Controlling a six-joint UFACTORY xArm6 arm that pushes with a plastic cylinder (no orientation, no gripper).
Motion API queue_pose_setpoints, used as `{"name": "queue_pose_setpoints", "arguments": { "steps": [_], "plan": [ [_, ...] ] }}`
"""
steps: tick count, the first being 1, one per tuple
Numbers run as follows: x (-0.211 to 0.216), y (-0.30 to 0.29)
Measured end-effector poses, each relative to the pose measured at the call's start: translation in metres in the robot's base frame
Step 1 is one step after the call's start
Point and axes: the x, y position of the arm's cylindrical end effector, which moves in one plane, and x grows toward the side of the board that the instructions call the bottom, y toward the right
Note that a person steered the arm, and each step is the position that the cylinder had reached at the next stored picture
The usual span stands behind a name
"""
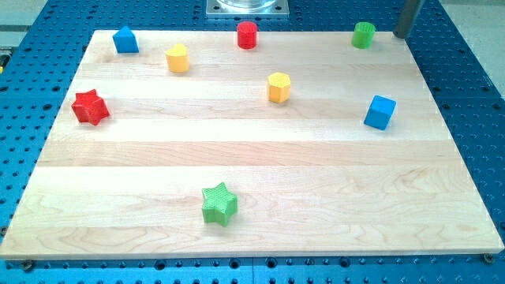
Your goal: Move the green circle diagonally right to the yellow hexagon
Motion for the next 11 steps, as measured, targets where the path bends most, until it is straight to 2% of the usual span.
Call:
{"name": "queue_pose_setpoints", "arguments": {
  "steps": [2,3,4,5,6,11],
  "plan": [
    [0.010,-0.044],
    [0.072,-0.088],
    [0.080,-0.083],
    [0.070,-0.036],
    [0.023,-0.031],
    [0.012,-0.052]
  ]
}}
